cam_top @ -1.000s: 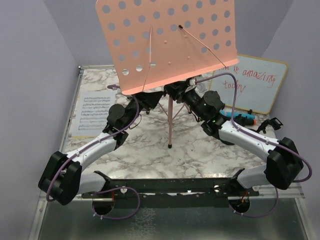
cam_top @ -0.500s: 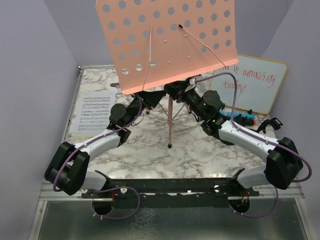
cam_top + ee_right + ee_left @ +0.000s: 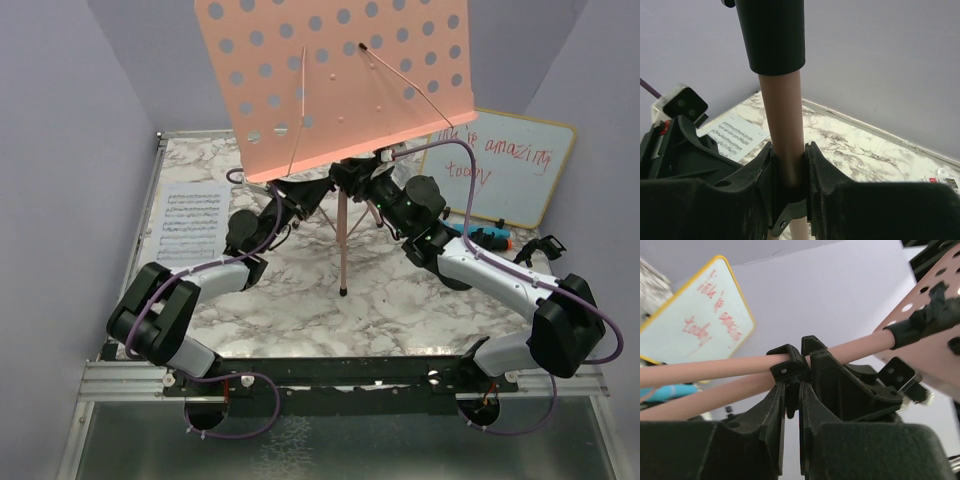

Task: Pack up the instrument practice props
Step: Unscrew the knob on the music stand.

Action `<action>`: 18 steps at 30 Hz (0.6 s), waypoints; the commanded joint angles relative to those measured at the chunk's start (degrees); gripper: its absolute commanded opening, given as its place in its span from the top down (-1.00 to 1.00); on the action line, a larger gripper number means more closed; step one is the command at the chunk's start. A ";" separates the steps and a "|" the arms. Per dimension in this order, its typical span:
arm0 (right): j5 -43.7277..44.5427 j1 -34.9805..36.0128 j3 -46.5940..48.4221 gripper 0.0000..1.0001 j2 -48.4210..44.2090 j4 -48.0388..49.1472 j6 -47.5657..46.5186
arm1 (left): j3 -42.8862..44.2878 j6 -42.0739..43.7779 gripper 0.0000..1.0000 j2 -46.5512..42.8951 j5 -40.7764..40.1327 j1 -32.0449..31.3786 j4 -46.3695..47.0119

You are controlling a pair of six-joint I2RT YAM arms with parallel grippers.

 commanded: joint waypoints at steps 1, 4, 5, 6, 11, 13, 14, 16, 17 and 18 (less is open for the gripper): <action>-0.37 0.36 -2.42 0.99 2.45 -15.09 5.11 | -3.96 -19.76 0.76 4.22 -1.00 -0.59 1.11; 0.66 0.36 -3.02 0.99 2.56 -14.33 5.05 | -5.39 -25.50 0.78 3.35 -1.80 -0.99 2.06; 0.86 0.36 -3.16 0.99 2.65 -14.11 4.91 | -5.89 -26.39 0.78 2.52 -2.36 -1.16 1.17; 0.91 0.36 -3.38 0.99 2.82 -13.93 4.75 | -6.29 -26.58 0.76 1.36 -3.08 -1.32 0.09; 0.58 0.36 -5.19 0.99 2.78 -11.04 4.42 | -6.01 -14.56 0.34 -4.84 -6.65 -1.17 -6.03; 0.27 0.36 -5.08 0.99 2.82 -11.22 4.47 | -6.26 -7.25 0.12 -6.82 -7.32 -0.67 -6.20; 0.04 0.36 -5.12 0.99 2.78 -11.19 4.50 | -6.54 -3.57 0.05 -7.81 -7.19 -0.16 -6.24; -0.21 0.36 -5.17 0.99 2.55 -11.17 4.50 | -7.50 4.89 -0.05 -10.26 -7.68 0.39 -6.28; -0.18 0.36 -5.29 0.99 2.42 -11.25 4.50 | -8.12 8.66 -0.09 -11.26 -8.21 0.57 -6.28; -0.08 0.36 -5.29 0.99 2.27 -11.39 4.46 | -8.72 12.65 -0.15 -12.22 -8.80 0.64 -6.27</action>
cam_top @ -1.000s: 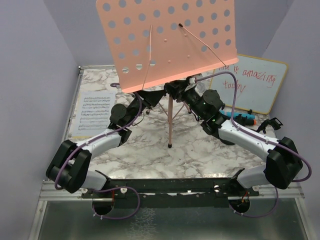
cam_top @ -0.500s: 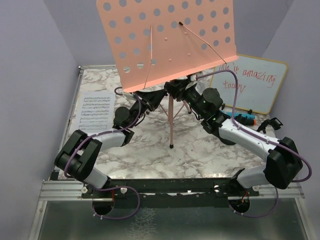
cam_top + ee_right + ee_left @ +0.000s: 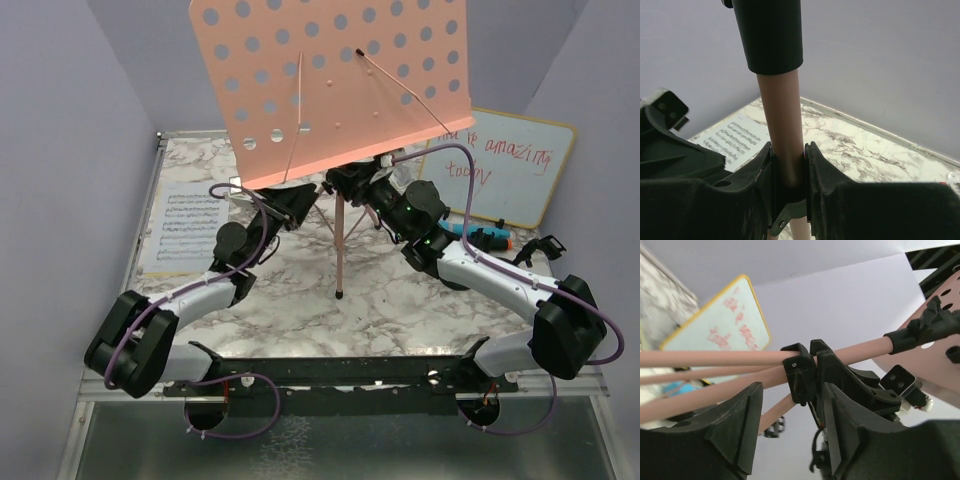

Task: Pack up the instrument practice props
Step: Unscrew the knob on the music stand.

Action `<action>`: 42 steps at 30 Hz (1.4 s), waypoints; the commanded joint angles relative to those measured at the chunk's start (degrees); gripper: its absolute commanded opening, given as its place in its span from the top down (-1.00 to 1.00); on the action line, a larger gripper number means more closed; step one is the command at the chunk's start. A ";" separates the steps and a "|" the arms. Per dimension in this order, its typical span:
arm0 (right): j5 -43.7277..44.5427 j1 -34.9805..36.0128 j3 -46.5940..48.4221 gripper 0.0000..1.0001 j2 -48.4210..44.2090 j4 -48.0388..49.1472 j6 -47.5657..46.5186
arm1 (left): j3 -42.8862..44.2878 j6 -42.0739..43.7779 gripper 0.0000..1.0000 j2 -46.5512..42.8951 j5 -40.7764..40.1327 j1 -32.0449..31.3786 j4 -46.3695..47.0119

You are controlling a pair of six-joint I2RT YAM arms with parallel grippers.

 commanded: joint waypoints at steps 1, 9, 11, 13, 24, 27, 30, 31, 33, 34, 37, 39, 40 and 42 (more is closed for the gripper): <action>0.06 -0.03 -3.85 0.99 2.54 -13.28 3.80 | -2.24 23.67 -0.21 -5.23 -3.62 0.88 -1.53; -0.45 -0.03 -3.82 0.99 2.58 -13.14 2.65 | -3.54 59.96 -0.52 -3.49 10.46 0.89 12.04; -0.74 -0.03 -3.65 0.99 2.64 -13.23 2.56 | -6.23 68.12 -0.56 -2.29 12.39 0.80 20.04; -1.14 -0.03 -3.22 0.99 2.63 -13.73 2.55 | -9.09 75.56 -0.58 -0.54 13.68 0.80 29.22; -3.34 -0.03 -1.46 0.99 2.03 -16.65 2.04 | -7.86 100.06 -0.57 6.17 22.77 0.75 39.33; -3.57 -0.03 -1.19 0.99 1.93 -17.07 1.77 | -6.95 104.41 -0.57 6.24 23.10 0.71 39.14; -3.86 -0.03 -0.95 0.99 2.01 -17.26 1.84 | -5.21 108.08 -0.56 6.11 25.05 0.71 37.72; -4.01 -0.03 -0.83 0.99 2.09 -17.28 1.92 | -4.58 109.36 -0.56 6.07 25.60 0.67 37.02; -4.27 -0.03 -0.61 0.99 2.18 -17.47 2.09 | -3.18 111.79 -0.47 5.96 26.09 0.54 34.71; -4.32 -0.03 -0.54 0.99 2.21 -17.57 2.19 | -2.15 112.70 -0.41 5.72 26.13 0.53 33.31; -4.82 -0.03 -0.34 0.99 2.28 -18.30 2.37 | -0.52 114.58 -0.33 5.01 27.00 0.45 30.26; -4.94 -0.03 -0.14 0.99 2.28 -18.71 2.46 | -0.07 115.83 -0.32 4.75 27.31 0.36 29.73; -5.02 -0.03 -0.14 0.99 2.27 -18.83 2.46 | 0.19 116.41 -0.31 4.70 27.59 0.36 29.18; -5.03 -0.03 -0.03 0.99 2.27 -18.86 2.51 | 1.13 117.50 -0.27 4.59 28.22 0.28 27.00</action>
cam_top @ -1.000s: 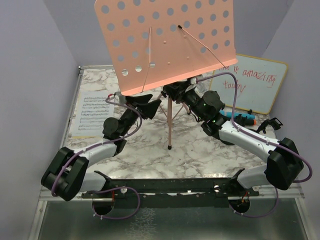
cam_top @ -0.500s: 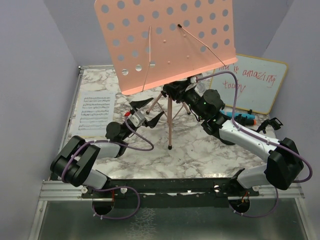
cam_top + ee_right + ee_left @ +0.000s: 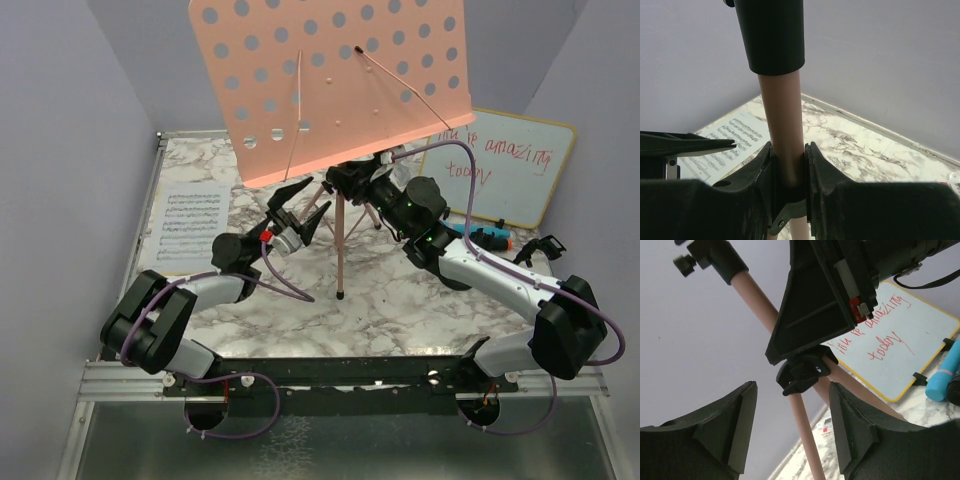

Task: Pack up the instrument practice props
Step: Unscrew the knob on the music stand.

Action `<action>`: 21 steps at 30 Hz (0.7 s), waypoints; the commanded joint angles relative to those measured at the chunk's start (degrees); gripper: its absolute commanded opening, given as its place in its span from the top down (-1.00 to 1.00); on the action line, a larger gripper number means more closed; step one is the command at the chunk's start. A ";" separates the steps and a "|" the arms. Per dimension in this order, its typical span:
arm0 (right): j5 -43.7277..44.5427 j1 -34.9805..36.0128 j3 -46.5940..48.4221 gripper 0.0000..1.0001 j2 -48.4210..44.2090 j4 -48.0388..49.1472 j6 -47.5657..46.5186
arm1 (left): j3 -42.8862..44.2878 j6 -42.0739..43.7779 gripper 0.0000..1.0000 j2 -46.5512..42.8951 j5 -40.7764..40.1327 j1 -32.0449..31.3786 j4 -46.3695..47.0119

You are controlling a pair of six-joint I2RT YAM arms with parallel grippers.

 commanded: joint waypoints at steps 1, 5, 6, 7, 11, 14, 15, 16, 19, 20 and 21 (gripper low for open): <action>-2.51 0.08 -1.18 0.99 2.52 -16.31 2.61 | 2.45 5.56 -0.25 -1.22 3.93 -0.32 1.22; -2.70 0.08 -1.00 0.99 2.83 -16.45 2.83 | 3.49 9.18 -0.18 -1.37 4.24 -1.15 -3.68; -2.70 0.08 -1.05 0.99 2.91 -16.39 2.90 | 3.55 10.16 -0.18 -1.50 4.01 -1.35 -4.71; -2.74 0.08 -1.03 0.99 3.00 -16.39 2.92 | 3.71 10.91 -0.17 -1.72 3.94 -1.55 -5.65; -2.87 0.08 -0.95 0.99 3.28 -16.43 3.03 | 4.81 14.29 -0.12 -2.60 3.97 -1.66 -11.51; -2.87 0.08 -0.72 0.99 3.21 -16.38 2.99 | 5.42 17.43 -0.10 -3.27 3.31 -1.76 -15.63; -2.87 0.08 -0.86 0.99 3.20 -16.30 3.01 | 5.70 18.33 -0.10 -3.40 3.19 -1.75 -16.84; -2.87 0.08 -0.83 0.99 3.20 -16.30 2.98 | 6.04 19.07 -0.10 -3.51 3.14 -1.77 -18.11; -3.03 0.08 -0.77 0.99 3.45 -16.42 3.17 | 7.04 20.07 -0.04 -3.58 2.96 -1.70 -20.49; -3.19 0.08 -0.78 0.99 3.40 -16.56 3.19 | 7.28 20.17 -0.03 -3.51 2.96 -1.74 -20.84; -3.22 0.08 -0.83 0.99 3.30 -16.57 3.27 | 7.43 20.16 -0.02 -3.53 3.10 -1.73 -21.21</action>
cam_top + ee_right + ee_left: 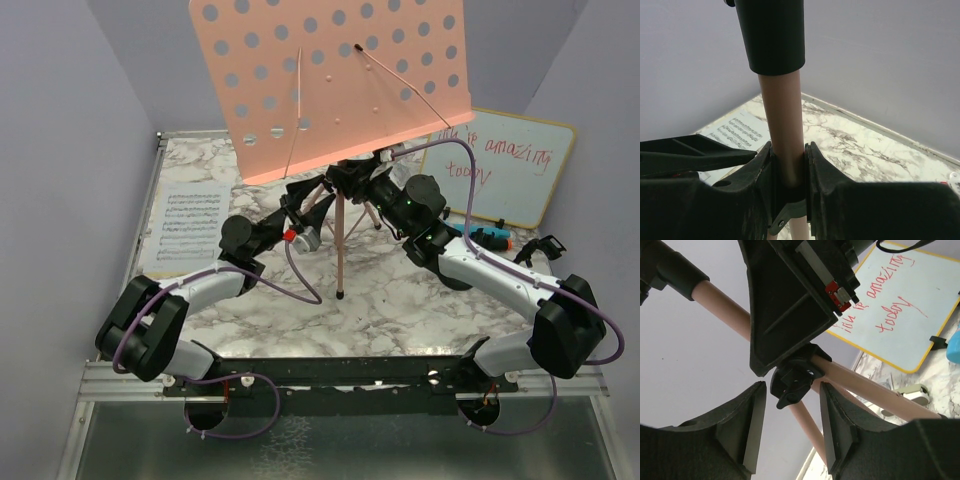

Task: Pack up the instrument practice props
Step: Unscrew the knob on the music stand.

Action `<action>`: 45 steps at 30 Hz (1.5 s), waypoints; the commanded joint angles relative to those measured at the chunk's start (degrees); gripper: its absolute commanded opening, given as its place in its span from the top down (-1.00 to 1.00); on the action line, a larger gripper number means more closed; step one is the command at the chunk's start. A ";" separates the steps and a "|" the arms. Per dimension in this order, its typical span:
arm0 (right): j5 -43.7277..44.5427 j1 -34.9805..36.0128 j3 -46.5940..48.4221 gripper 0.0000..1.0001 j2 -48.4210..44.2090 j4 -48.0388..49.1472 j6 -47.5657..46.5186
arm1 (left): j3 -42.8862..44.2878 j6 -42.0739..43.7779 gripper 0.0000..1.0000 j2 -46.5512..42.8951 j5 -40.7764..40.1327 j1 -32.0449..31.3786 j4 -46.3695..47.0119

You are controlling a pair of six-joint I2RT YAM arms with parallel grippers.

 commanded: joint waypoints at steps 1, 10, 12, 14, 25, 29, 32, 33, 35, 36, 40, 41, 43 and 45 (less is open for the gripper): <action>-2.90 0.36 -1.76 0.99 2.87 -15.79 2.99 | 1.99 3.36 0.00 -1.13 1.11 -0.19 -4.97; -2.57 0.36 -1.86 0.99 2.79 -15.70 3.26 | 2.80 -3.64 0.42 -0.88 1.77 -0.22 -6.38; -2.45 0.36 -2.08 0.99 2.71 -15.72 3.21 | 2.71 -5.40 0.50 -0.79 1.86 -0.17 -6.40; -2.35 0.36 -2.18 0.99 2.61 -15.73 3.19 | 2.60 -8.47 0.58 -1.03 1.87 -0.24 -6.43; -1.94 0.36 -2.03 0.99 3.36 -15.59 4.13 | 3.94 -56.49 0.95 -4.51 -8.23 -0.15 -6.67; -2.06 0.36 -2.48 0.99 3.78 -14.70 4.52 | 2.80 -79.85 0.90 -5.13 -14.69 -0.04 -7.24; -2.26 0.36 -2.93 0.99 3.94 -13.91 4.51 | 1.99 -98.32 0.88 -5.47 -18.49 0.27 -9.05; -2.26 0.36 -3.12 0.99 3.93 -13.77 4.42 | 1.55 -103.94 0.86 -5.51 -19.60 0.29 -9.30; -2.19 0.36 -3.40 0.99 4.03 -13.36 4.24 | 1.19 -113.36 0.84 -5.08 -19.72 0.37 -9.70; -2.11 0.36 -3.53 0.99 4.02 -13.23 4.10 | 1.01 -118.00 0.84 -4.82 -19.60 0.37 -9.79; -1.53 0.36 -3.73 0.99 4.01 -12.94 3.79 | 1.55 -127.19 0.78 -4.78 -18.99 0.37 -9.03; -1.48 0.36 -3.79 0.99 4.10 -12.60 3.74 | 1.99 -127.75 0.71 -5.18 -18.45 0.42 -9.10; -1.93 0.36 -3.69 0.99 4.36 -12.24 3.59 | 2.63 -126.64 0.56 -6.53 -17.67 0.61 -9.78; -2.62 0.36 -3.49 0.99 4.56 -12.00 3.12 | 2.83 -122.54 0.35 -8.78 -17.48 1.17 -12.99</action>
